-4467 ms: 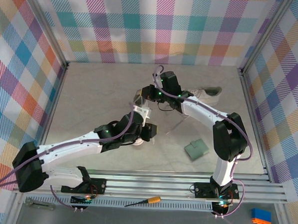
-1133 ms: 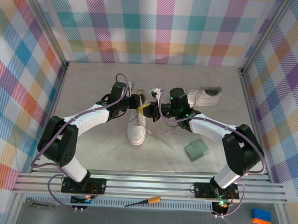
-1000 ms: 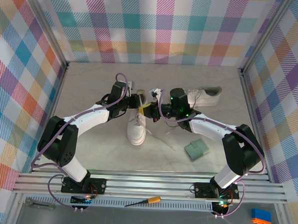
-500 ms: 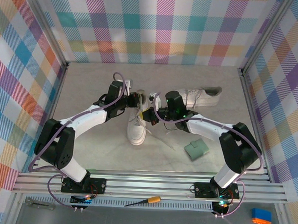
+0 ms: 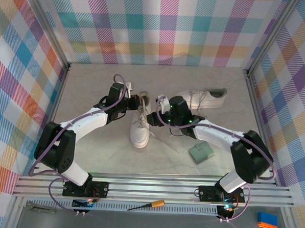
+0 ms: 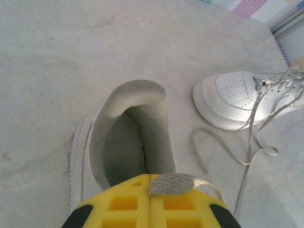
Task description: Tie the shoes
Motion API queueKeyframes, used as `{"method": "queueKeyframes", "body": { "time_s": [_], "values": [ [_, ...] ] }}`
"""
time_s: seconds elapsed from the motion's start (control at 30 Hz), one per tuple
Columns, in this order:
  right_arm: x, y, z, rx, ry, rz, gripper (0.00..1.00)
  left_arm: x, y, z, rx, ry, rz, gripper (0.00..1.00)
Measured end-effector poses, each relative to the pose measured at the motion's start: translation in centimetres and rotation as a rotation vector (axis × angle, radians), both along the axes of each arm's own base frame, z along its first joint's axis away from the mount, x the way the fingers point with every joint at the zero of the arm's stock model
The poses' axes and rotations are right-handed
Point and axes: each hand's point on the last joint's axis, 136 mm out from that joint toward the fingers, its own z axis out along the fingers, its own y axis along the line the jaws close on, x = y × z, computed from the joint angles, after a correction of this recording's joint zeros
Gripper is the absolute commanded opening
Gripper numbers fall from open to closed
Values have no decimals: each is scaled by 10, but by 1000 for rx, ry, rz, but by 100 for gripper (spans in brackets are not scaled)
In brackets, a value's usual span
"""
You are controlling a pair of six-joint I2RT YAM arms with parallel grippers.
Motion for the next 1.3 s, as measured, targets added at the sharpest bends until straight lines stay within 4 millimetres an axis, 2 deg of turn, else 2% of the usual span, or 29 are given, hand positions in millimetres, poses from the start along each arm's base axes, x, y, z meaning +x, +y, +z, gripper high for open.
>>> {"method": "queueKeyframes", "body": {
  "time_s": [0.07,0.17,0.37,0.43,0.57,0.7,0.83,0.97,1.13,1.3],
  "values": [
    [0,-9,6,-34,-56,-59,56,2,0,-1,4,27,4,0],
    [-12,-6,10,-89,-142,-67,78,9,-4,-1,10,69,4,0],
    [-32,9,9,-219,-321,73,82,8,-11,-10,11,159,-25,0],
    [-38,13,9,-267,-394,138,79,6,-12,-13,11,183,-35,0],
    [-53,29,7,-379,-502,359,65,4,-17,-17,8,229,-58,0],
    [-67,45,2,-463,-574,596,57,6,-23,-20,8,272,-76,0],
    [-73,57,-11,-552,-594,749,55,6,-24,-24,15,309,-93,0],
    [-70,76,-31,-659,-631,853,53,7,-24,-29,11,333,-101,0],
    [-58,87,-59,-785,-648,914,51,6,-22,-37,6,370,-108,0],
    [-39,98,-67,-864,-672,911,49,8,-20,-37,-2,375,-118,0]
  ]
}}
